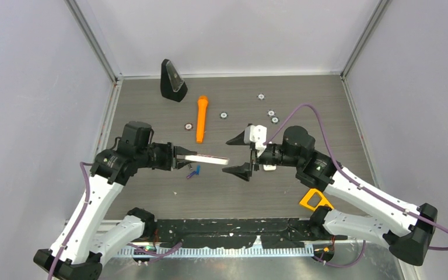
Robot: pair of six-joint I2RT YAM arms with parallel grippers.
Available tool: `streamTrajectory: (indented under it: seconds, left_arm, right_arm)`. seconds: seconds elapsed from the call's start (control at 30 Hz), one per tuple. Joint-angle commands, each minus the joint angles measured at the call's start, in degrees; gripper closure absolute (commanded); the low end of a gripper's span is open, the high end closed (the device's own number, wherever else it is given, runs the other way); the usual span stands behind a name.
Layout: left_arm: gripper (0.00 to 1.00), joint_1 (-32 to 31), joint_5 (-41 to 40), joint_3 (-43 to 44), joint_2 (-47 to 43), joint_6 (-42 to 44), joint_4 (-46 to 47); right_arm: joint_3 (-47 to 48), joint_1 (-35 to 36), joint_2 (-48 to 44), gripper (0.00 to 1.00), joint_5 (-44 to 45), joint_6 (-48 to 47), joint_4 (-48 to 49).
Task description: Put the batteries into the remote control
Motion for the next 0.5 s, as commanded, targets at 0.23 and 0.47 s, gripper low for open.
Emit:
streamTrajectory:
  seconds: [0.23, 0.47]
  left_arm:
    - [1.0, -0.24, -0.1, 0.23, -0.95, 0.09, 0.94]
    - [1.0, -0.22, 1.13, -0.93, -1.17, 0.0, 2.38]
  right_arm:
    - [0.89, 5.99, 5.31, 0.24, 5.76, -8.45, 3.14]
    - [-0.07, 6.27, 6.62, 0.62, 9.71, -7.7, 8.45]
